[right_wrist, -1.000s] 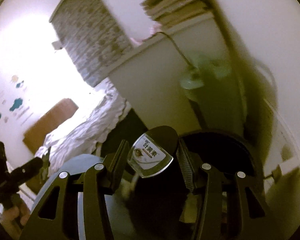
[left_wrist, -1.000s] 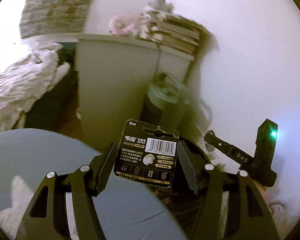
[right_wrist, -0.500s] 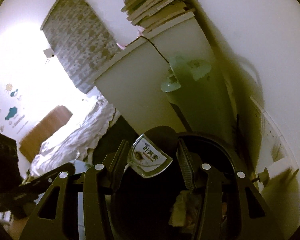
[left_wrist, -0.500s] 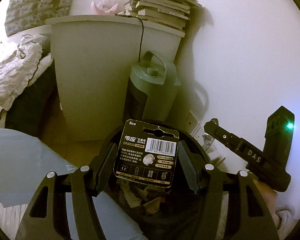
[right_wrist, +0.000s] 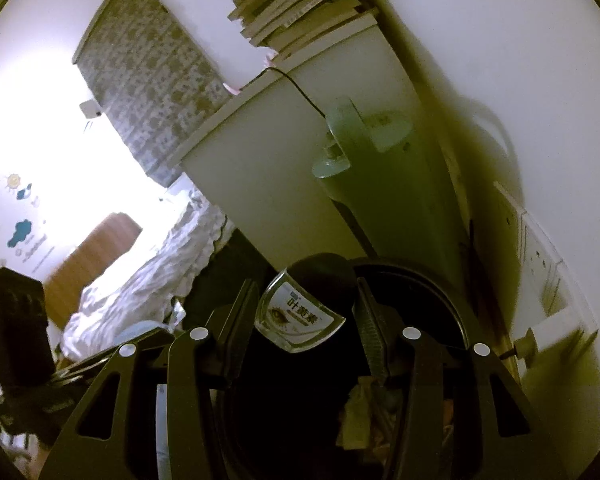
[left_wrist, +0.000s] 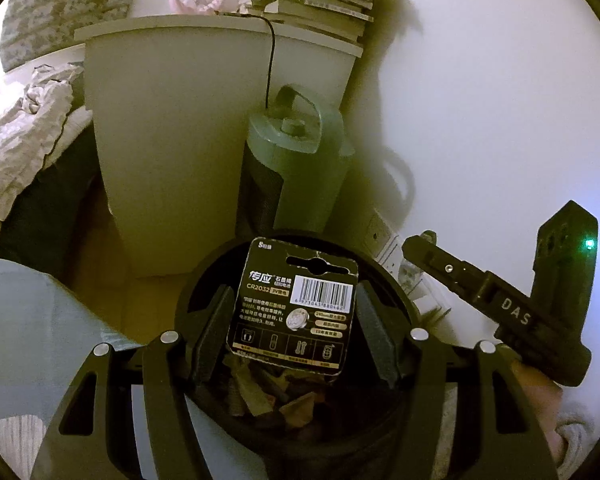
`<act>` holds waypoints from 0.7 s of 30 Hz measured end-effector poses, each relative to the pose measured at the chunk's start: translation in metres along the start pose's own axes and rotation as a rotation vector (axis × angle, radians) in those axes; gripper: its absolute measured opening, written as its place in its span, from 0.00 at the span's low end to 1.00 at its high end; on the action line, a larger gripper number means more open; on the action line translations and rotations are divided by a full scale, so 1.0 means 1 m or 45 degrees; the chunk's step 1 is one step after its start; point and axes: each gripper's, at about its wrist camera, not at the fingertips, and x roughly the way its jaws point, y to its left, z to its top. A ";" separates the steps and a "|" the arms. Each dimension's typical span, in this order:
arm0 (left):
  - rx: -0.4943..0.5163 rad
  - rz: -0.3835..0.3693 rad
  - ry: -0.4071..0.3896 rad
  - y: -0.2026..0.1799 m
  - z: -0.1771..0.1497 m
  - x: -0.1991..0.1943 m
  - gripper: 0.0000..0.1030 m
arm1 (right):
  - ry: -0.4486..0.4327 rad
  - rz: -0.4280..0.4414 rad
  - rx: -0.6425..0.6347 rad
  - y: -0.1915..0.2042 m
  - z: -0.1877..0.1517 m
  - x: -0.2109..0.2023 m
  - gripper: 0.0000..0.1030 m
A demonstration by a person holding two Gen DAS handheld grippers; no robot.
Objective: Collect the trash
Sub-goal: 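Carry the battery card and jar over the bin and open both tools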
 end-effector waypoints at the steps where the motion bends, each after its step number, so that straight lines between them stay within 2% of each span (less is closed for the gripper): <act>1: 0.001 0.003 0.002 -0.001 0.001 0.001 0.62 | -0.001 -0.002 0.002 0.000 0.000 0.000 0.47; 2: 0.003 0.005 0.004 -0.002 0.001 0.002 0.62 | -0.003 -0.002 0.007 -0.001 0.000 0.000 0.47; 4: 0.009 0.018 0.005 -0.003 0.002 0.002 0.71 | -0.003 0.008 0.025 -0.003 0.000 0.000 0.47; 5: 0.011 0.031 -0.002 -0.003 0.002 0.001 0.81 | -0.004 0.010 0.035 -0.004 0.000 0.000 0.48; 6: 0.012 0.040 -0.015 -0.004 0.002 -0.001 0.85 | -0.005 0.007 0.044 -0.005 0.000 0.000 0.52; 8: 0.015 0.034 -0.038 -0.004 0.002 -0.006 0.86 | -0.021 0.004 0.058 -0.006 -0.001 -0.002 0.59; 12: -0.004 0.023 -0.046 -0.001 0.002 -0.013 0.87 | -0.025 0.002 0.061 -0.006 -0.003 -0.002 0.60; 17: -0.055 0.011 -0.069 0.006 0.001 -0.026 0.95 | -0.005 -0.008 0.052 -0.004 -0.005 0.001 0.60; 21: -0.102 0.006 -0.030 0.015 -0.004 -0.040 0.95 | 0.014 -0.021 0.040 0.002 -0.009 0.007 0.68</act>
